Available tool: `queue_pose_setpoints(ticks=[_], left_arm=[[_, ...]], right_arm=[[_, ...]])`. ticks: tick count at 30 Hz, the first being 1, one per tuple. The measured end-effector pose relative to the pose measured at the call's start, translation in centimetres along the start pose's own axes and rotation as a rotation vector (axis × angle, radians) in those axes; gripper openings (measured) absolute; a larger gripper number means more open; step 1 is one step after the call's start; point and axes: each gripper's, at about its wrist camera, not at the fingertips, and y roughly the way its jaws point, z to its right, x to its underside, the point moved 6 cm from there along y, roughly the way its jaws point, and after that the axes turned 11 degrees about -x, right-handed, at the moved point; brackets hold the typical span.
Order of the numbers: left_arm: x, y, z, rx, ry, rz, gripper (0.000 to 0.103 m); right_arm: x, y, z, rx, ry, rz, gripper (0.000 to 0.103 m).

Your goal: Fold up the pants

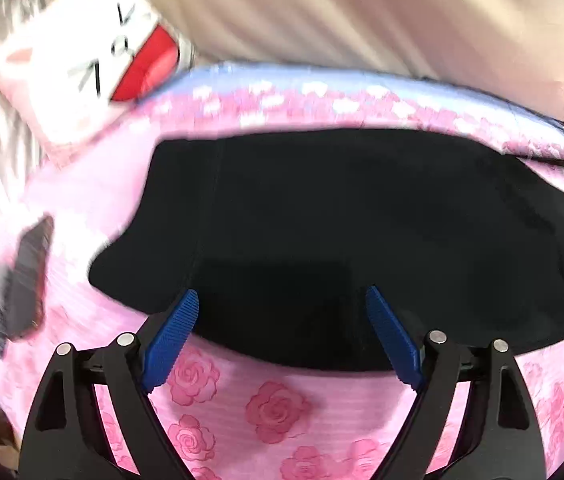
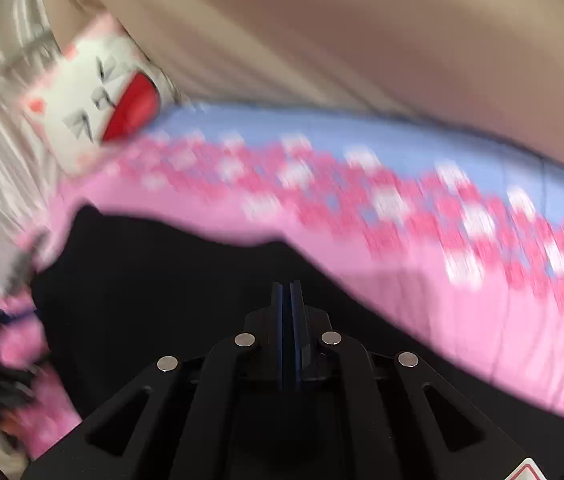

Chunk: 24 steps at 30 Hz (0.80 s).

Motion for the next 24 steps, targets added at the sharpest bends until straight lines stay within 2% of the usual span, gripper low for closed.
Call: queue_pose_setpoints(ticks=[1, 2, 3, 6, 9, 12, 14, 18, 20, 21, 22, 24], left_arm=[[-0.4, -0.6, 0.4, 0.001, 0.0, 0.016, 0.084], [-0.8, -1.3, 1.0, 0.013, -0.002, 0.029, 0.084], [-0.9, -1.8, 1.6, 0.028, 0.0, 0.033, 0.084], [-1.3, -3.3, 3.3, 0.048, 0.01, 0.053, 0.085], [-1.7, -4.6, 5.2, 0.044, 0.031, 0.08, 0.086], [-1.8, -6.1, 7.9, 0.042, 0.058, 0.11, 0.092], [-2.0, -6.9, 9.5, 0.034, 0.077, 0.127, 0.092], [-1.9, -8.6, 13.4, 0.016, 0.12, 0.155, 0.092], [-1.7, -9.3, 15.1, 0.013, 0.134, 0.162, 0.093], [-1.6, -9.8, 16.3, 0.012, 0.143, 0.162, 0.093], [-1.4, -10.1, 17.3, 0.01, 0.149, 0.163, 0.093], [-1.1, -10.7, 19.0, -0.002, 0.164, 0.169, 0.094]], right_arm=[[0.5, 0.0, 0.6, 0.018, 0.021, 0.006, 0.002], [1.4, -1.5, 1.0, -0.014, 0.067, 0.047, 0.001], [2.2, -3.1, 1.0, -0.018, 0.091, 0.086, 0.005], [5.5, -7.3, 0.3, -0.009, 0.101, 0.157, 0.008], [10.0, -9.8, 1.3, 0.018, 0.136, 0.143, 0.018], [14.7, -11.7, 4.2, 0.148, 0.158, 0.103, 0.02], [17.1, -13.9, 5.9, 0.121, 0.202, 0.131, 0.017], [19.9, -18.8, 8.4, 0.181, 0.242, 0.208, 0.024], [21.5, -19.1, 10.7, 0.22, 0.276, 0.18, 0.031], [22.6, -19.4, 11.9, 0.201, 0.301, 0.184, 0.025], [22.7, -20.1, 11.9, 0.172, 0.319, 0.206, 0.025], [23.4, -22.5, 12.3, 0.223, 0.344, 0.252, 0.03]])
